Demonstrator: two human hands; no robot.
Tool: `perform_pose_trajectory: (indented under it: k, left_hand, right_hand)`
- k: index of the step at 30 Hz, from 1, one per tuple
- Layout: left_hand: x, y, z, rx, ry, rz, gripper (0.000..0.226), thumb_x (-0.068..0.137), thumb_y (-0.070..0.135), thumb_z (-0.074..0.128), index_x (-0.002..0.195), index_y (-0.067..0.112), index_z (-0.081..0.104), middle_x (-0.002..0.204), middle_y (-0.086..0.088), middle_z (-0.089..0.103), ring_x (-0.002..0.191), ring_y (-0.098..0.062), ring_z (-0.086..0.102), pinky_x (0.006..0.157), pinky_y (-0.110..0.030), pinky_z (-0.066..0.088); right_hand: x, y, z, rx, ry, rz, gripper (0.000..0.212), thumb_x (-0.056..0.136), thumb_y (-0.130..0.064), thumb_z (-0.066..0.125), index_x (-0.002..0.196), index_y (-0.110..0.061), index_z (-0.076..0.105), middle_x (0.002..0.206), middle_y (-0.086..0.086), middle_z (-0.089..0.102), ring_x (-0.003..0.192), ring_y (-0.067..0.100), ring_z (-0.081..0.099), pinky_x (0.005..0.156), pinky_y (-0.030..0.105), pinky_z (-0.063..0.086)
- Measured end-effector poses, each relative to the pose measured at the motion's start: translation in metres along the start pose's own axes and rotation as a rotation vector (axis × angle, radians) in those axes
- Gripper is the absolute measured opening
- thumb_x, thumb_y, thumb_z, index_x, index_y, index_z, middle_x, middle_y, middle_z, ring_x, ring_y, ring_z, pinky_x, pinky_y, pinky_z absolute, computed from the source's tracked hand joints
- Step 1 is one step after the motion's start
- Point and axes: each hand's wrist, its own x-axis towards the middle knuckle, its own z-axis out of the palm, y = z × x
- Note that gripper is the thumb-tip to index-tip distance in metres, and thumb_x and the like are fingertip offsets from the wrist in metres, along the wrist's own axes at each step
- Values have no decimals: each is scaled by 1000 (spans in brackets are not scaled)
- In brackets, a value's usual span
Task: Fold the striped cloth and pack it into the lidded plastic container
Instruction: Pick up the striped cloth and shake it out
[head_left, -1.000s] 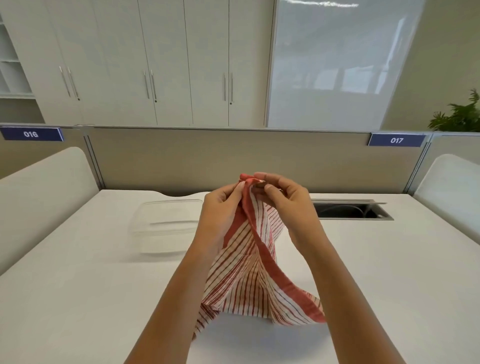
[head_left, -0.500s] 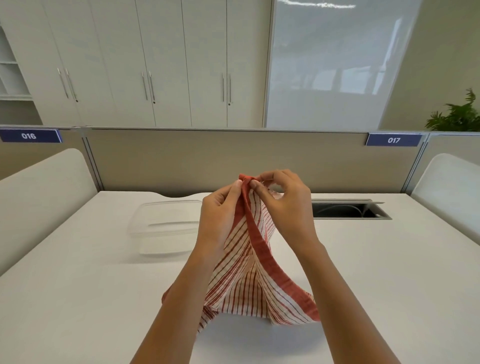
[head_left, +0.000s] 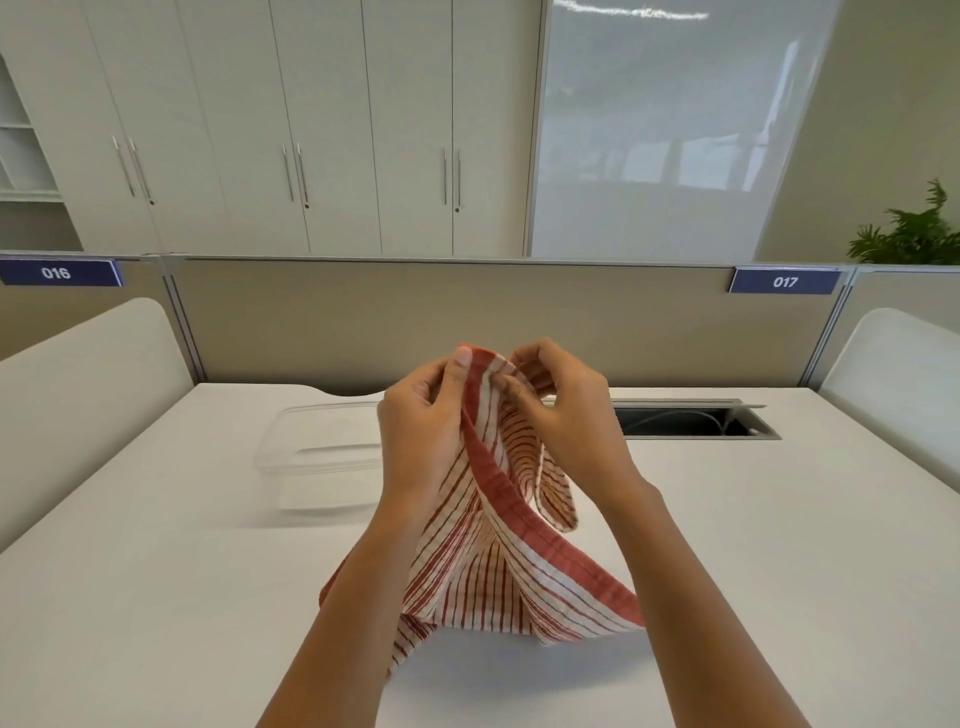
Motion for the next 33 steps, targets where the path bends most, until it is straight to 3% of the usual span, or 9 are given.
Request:
perform_pose_trajectory:
  k: [5, 11, 13, 18, 22, 25, 28, 31, 33]
  left_hand:
    - [26, 7, -25, 47, 211, 11, 34, 88, 51, 49, 67, 29, 65, 58, 11, 63, 55, -4, 56, 51, -14, 48]
    - [41, 13, -41, 139, 241, 67, 30, 88, 55, 46, 75, 34, 62, 68, 13, 63, 62, -4, 60, 50, -8, 49]
    - [46, 15, -45, 106, 248, 60, 29, 87, 56, 46, 76, 35, 63, 72, 13, 65, 67, -5, 63, 56, -13, 51]
    - [51, 20, -42, 80, 215, 137, 29, 91, 50, 44, 98, 29, 63, 79, 16, 66, 68, 7, 65, 56, -8, 51]
    - [51, 25, -32, 12, 205, 124, 31, 97, 38, 39, 114, 20, 59, 89, 15, 65, 83, -5, 66, 70, -18, 54]
    - [45, 33, -17, 56, 145, 175, 33, 98, 35, 36, 120, 20, 56, 89, 18, 62, 85, -3, 63, 73, -16, 53]
    - [35, 43, 1, 106, -39, 281, 30, 98, 32, 39, 119, 23, 58, 92, 17, 64, 87, -1, 64, 76, -13, 54]
    - [29, 49, 15, 101, -179, 364, 26, 96, 26, 45, 115, 26, 62, 94, 18, 66, 91, 3, 64, 85, -13, 51]
    - [30, 49, 17, 41, -192, 358, 23, 94, 27, 49, 113, 32, 61, 93, 21, 68, 92, 6, 64, 84, -11, 50]
  right_hand:
    - [-9, 33, -24, -336, -307, 114, 10, 87, -28, 61, 92, -20, 61, 87, -5, 71, 82, 17, 65, 72, 38, 53]
    - [0, 41, -50, -595, -3, -78, 19, 84, -31, 66, 92, -15, 71, 108, 5, 62, 102, 23, 55, 90, 37, 43]
    - [5, 37, -59, -621, 77, -87, 22, 82, -34, 66, 88, -13, 70, 115, 8, 57, 109, 26, 49, 92, 40, 41]
    - [14, 22, -63, -329, 208, -25, 19, 88, -26, 61, 94, -9, 58, 102, 2, 60, 89, 9, 55, 79, 22, 49]
    - [19, 5, -60, -37, 377, 102, 16, 89, -19, 60, 97, -21, 46, 86, -14, 55, 77, -3, 55, 63, 1, 46]
    - [21, -10, -55, -94, 407, 64, 25, 89, -12, 57, 110, -18, 46, 106, -7, 54, 92, 0, 52, 75, 6, 42]
    - [21, -29, -35, -147, 281, -94, 41, 90, -31, 57, 126, -20, 42, 127, -4, 49, 116, 3, 43, 97, 16, 34]
    - [26, -39, -21, -163, 260, -139, 41, 92, -46, 48, 127, -25, 45, 117, -10, 57, 107, -3, 46, 101, 26, 37]
    - [31, -41, -21, -86, 268, -119, 36, 92, -46, 47, 119, -24, 52, 98, -13, 62, 91, 0, 58, 87, 27, 51]
